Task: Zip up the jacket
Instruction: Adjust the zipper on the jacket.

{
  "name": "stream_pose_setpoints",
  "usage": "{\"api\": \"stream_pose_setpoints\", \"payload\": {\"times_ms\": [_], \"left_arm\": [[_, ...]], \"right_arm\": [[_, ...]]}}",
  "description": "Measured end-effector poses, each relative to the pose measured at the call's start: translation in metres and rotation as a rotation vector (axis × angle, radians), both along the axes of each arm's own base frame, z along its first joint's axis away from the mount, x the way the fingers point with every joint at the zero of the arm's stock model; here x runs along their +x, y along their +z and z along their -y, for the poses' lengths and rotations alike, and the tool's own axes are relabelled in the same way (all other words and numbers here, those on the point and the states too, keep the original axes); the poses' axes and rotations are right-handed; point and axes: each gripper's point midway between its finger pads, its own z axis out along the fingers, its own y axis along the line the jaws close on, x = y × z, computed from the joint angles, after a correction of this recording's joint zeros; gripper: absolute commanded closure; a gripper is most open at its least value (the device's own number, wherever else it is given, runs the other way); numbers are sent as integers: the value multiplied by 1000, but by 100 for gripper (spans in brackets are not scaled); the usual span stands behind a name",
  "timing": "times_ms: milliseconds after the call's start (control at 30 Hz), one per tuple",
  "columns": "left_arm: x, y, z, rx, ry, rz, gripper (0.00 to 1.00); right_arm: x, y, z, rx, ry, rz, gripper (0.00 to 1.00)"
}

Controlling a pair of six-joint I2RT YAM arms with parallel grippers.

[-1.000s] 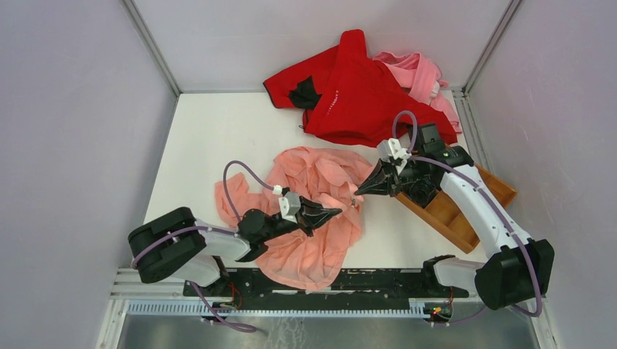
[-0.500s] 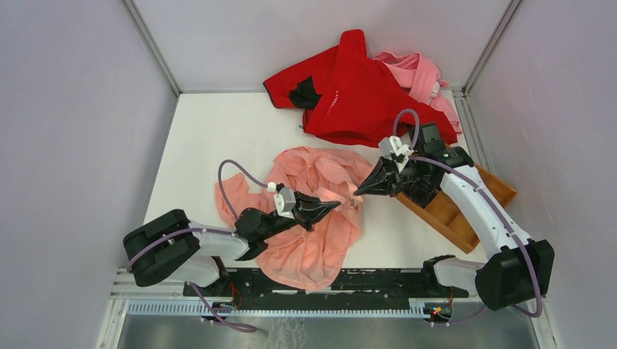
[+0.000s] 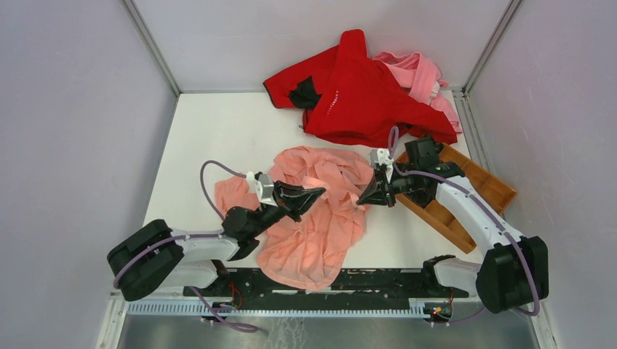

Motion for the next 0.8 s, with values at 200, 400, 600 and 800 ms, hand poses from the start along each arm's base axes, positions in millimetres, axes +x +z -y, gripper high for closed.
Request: {"api": "stream_pose_setpoints", "payload": {"times_ms": [200,400,600,800], "left_arm": [[2,9,-15,-41,15,-130,98],[2,-9,-22,-20,32,-243,98],[3,-26,-20,12,33,-316,98],[5,-36,-17,31,31,-349,98]], "right_arm": [[-15,-76,12,-132,-77,-167,99],[-17,-113,13,-185,-140,-274,98],[-6,-123,11,-203,-180,-267,94],[-11,-138,13,-239,-196,-271,90]]}}
